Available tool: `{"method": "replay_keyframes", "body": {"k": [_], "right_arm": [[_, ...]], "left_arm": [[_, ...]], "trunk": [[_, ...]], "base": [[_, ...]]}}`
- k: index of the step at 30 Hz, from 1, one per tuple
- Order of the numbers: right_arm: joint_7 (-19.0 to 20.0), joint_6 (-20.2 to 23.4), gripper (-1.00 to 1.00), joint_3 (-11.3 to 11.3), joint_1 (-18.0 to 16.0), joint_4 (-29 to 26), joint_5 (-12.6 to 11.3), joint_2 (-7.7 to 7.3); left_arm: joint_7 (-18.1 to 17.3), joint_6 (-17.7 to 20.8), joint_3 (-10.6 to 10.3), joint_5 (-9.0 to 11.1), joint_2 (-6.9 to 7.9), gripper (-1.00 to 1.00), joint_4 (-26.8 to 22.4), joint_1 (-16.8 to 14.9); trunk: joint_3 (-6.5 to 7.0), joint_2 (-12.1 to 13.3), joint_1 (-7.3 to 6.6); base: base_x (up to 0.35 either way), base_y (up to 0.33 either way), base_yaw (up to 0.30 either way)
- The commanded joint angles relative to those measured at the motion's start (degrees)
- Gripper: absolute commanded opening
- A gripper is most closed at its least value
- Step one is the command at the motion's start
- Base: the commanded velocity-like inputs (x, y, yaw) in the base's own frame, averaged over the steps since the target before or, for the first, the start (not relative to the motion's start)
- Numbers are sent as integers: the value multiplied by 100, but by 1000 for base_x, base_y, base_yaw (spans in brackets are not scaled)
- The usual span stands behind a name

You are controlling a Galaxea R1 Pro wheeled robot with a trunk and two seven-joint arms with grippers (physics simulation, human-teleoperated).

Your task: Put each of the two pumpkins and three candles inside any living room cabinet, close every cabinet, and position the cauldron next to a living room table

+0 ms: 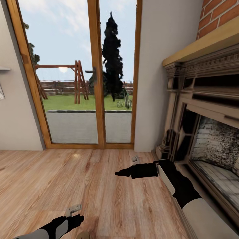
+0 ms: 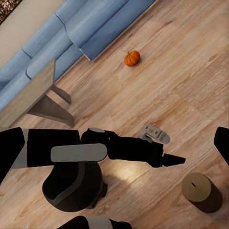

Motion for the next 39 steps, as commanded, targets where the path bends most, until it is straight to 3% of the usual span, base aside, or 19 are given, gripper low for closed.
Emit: {"method": "replay_keyframes", "body": {"k": [1,17,34,39], "right_arm": [[-5,29,100,10,-5,1,-25,-5],[-5,27,100,9,-5,-2,-25,-5],[-5,27,100,9,-5,4,-27,-5],[3,-4,100,9,-5,4,-37,-6]], "left_arm": [[3,22,-40,50,5,100,-9,-2],[11,8,-39,44,-1,100,-9,-4],[41,5,-39,44,-3,100,-9,-2],[374,-13,-45,44,-37,100,-9,-2]], "trunk": [[-6,-3,-1],[-6,-3,-1],[-316,-21,35],[-427,-28,48]], "base": [[27,0,0],[4,0,0],[0,0,0],[0,0,0]]}}
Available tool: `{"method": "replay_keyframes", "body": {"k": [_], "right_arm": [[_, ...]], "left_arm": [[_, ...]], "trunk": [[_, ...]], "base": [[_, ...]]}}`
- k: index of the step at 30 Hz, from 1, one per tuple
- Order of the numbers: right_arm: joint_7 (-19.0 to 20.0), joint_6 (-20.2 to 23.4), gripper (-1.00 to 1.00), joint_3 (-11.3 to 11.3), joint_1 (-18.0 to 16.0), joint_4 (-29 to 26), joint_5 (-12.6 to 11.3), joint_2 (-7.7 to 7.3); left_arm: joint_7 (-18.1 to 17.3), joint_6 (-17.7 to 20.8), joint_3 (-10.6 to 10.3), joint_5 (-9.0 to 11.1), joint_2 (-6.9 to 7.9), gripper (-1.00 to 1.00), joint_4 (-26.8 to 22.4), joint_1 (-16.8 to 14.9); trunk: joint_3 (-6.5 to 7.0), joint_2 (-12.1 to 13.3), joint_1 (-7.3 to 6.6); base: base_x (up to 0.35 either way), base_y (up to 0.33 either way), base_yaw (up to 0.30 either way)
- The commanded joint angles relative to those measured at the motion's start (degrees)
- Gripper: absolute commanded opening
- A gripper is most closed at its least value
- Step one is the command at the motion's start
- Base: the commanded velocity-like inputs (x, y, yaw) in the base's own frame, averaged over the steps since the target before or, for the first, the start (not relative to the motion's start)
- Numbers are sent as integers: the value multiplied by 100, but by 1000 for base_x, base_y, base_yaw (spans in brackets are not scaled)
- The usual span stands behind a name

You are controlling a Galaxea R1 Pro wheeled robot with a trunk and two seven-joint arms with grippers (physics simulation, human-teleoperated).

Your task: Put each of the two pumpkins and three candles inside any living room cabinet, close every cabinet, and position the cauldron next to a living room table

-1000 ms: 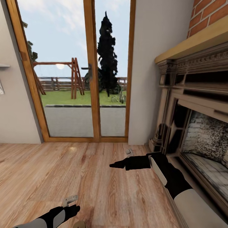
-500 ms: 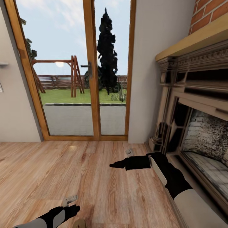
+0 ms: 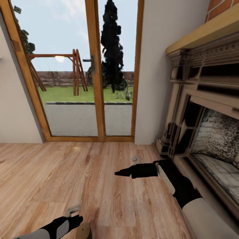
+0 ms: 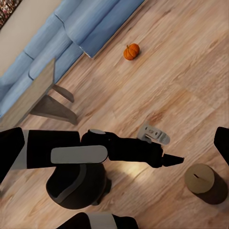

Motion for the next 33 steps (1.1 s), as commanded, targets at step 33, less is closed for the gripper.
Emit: {"method": "replay_keyframes", "body": {"k": [33], "right_arm": [[-3,-10,100,11,-5,-1,-35,-3]], "left_arm": [[54,-96,-112,-46,-151,100,-35,0]], "trunk": [[-294,-20,32]], "base": [[0,0,0]]}}
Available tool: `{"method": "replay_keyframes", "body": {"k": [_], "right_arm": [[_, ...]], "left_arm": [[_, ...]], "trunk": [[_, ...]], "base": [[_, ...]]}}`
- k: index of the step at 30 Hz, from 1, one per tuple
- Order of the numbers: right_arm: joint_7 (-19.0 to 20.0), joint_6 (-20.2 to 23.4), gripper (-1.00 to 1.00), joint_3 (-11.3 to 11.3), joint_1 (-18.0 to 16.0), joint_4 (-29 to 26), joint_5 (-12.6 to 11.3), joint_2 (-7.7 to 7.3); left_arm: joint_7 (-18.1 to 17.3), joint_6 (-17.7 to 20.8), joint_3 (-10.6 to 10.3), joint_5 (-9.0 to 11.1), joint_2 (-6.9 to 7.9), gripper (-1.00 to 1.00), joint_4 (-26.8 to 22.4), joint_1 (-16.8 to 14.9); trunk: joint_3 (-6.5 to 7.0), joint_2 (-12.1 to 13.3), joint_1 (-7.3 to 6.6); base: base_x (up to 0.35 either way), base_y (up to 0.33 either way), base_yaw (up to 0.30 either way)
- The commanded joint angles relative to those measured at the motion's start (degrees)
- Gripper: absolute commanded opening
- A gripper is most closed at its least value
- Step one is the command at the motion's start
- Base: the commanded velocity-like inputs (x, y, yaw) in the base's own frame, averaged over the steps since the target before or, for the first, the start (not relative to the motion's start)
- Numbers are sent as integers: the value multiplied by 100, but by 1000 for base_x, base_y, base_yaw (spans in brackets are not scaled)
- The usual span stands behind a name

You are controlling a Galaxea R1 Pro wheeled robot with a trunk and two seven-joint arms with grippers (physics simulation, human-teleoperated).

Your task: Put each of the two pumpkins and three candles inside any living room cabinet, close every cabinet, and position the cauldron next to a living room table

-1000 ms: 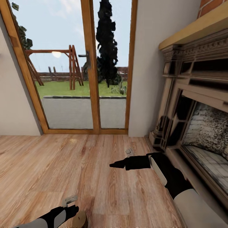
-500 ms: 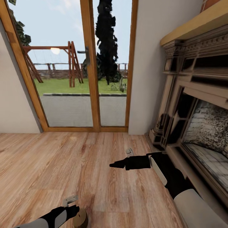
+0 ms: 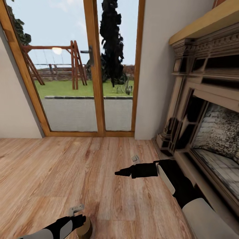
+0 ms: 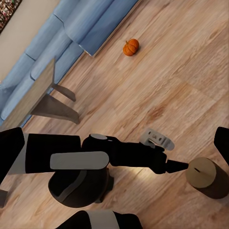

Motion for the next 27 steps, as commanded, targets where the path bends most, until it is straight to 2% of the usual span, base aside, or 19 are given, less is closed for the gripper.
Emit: {"method": "replay_keyframes", "body": {"k": [1,17,27], "right_arm": [[-5,29,100,10,-4,-1,-27,-5],[-4,21,100,12,-4,-2,-27,-5],[-5,15,100,11,-4,-1,-27,-5]], "left_arm": [[31,18,-48,48,5,100,-20,0],[-8,-7,-57,48,-31,100,-50,0],[-10,-7,-57,33,-31,100,-50,0]], "trunk": [[-5,-2,-1],[-5,-2,-1],[-5,-2,-1]], "base": [[0,0,0],[1,0,0],[115,0,0]]}}
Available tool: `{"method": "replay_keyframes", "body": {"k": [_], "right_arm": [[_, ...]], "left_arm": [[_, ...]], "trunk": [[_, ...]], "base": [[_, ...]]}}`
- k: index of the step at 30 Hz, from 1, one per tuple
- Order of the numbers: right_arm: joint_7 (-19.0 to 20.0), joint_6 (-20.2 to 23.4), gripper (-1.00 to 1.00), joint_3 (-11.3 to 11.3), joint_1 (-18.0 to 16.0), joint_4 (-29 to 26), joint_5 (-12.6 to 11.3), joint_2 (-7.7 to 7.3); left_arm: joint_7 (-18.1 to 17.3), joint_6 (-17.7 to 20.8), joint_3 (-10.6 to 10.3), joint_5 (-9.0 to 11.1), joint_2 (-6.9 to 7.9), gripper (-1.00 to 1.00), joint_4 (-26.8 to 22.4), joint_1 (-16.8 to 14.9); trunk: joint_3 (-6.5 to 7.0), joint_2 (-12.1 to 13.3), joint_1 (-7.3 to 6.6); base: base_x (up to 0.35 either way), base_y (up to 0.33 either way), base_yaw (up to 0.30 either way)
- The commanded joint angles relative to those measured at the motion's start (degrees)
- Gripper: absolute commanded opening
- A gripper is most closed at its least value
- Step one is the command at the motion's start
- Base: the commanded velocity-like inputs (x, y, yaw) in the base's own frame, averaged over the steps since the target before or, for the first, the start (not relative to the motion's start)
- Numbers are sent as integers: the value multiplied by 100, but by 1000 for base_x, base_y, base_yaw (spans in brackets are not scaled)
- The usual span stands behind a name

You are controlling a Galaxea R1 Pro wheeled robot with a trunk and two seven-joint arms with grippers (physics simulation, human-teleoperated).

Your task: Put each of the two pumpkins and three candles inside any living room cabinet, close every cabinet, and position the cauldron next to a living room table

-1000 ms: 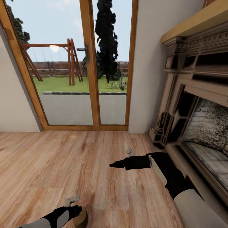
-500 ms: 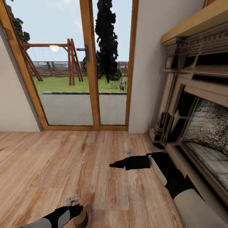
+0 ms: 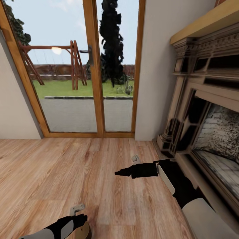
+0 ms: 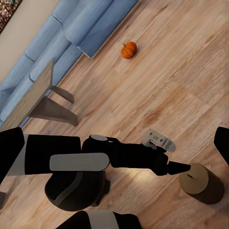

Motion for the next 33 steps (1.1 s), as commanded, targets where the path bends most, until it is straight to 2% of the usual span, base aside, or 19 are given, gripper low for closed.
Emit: {"method": "replay_keyframes", "body": {"k": [1,7,16,21,26,33], "right_arm": [[-5,28,100,10,-4,-1,-27,-5],[-3,25,100,11,-4,-1,-27,-5],[1,25,100,10,-4,-1,-27,-5],[-2,25,100,10,-4,-1,-27,-5],[2,25,100,9,-4,-1,-27,-5],[1,25,100,9,-4,-1,-27,-5]], "left_arm": [[33,27,-47,47,5,100,-20,0],[32,27,-47,51,5,100,-20,0],[35,27,-47,47,5,100,-20,0],[38,27,-45,45,5,100,-20,0],[35,27,-46,47,5,100,-20,0],[34,27,-47,46,5,100,-20,0]], "trunk": [[-5,-2,-1],[-5,-2,-1],[-5,-2,-1],[-116,-9,12],[-116,-9,12],[-271,-18,30]], "base": [[46,0,0],[154,0,0],[17,0,0],[1,0,0],[0,0,0],[0,0,0]]}}
